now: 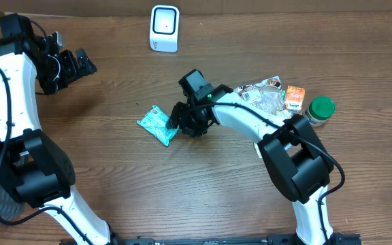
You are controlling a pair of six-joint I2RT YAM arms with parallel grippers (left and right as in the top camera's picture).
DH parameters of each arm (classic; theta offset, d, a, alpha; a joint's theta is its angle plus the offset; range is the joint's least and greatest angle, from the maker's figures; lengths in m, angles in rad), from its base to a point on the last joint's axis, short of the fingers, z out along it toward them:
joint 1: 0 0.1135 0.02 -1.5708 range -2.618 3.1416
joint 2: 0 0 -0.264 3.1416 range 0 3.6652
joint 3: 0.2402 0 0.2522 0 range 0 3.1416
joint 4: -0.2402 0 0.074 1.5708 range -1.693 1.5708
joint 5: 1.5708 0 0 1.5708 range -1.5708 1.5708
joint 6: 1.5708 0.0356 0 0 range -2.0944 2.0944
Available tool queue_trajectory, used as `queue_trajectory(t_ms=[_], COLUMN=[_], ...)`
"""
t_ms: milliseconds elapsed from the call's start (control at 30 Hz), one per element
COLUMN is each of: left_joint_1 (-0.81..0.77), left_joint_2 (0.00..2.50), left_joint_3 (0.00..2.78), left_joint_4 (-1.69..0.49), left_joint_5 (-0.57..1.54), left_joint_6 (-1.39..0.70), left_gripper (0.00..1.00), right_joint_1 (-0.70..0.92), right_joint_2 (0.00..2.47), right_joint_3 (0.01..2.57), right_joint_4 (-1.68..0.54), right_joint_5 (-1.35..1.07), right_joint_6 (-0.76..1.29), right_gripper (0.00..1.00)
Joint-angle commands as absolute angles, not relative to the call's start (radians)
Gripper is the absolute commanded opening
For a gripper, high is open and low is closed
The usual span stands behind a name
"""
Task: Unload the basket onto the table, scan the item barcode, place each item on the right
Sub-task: 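Reach the right gripper to the teal wipes pack and grasp it, then lift the teal pack and hold it in front of the scanner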
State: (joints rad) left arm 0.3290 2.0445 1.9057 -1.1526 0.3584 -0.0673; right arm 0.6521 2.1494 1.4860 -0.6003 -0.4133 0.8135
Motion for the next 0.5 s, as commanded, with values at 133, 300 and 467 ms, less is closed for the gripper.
queue_trajectory(t_ms=[133,300,467], left_joint_1=[0.325,0.325,0.325], left_joint_2=[2.04,2.04,2.04], left_joint_3=[1.92,1.919,1.92], left_joint_4=[-1.151,-1.152,-1.152], left_joint_5=[0.355,0.355,0.355], left_joint_6=[-0.052,-0.052,-0.052], left_gripper=[1.0,1.0,1.0], right_joint_1=[0.68,0.678,0.629], right_joint_2=[2.121,2.121,2.078], right_joint_3=[1.41,1.411,1.443], right_joint_4=[-0.49,-0.432,-0.423], right_joint_5=[-0.268,-0.324,-0.595], right_joint_6=[0.881,0.702,0.435], right_gripper=[0.18,0.04,0.04])
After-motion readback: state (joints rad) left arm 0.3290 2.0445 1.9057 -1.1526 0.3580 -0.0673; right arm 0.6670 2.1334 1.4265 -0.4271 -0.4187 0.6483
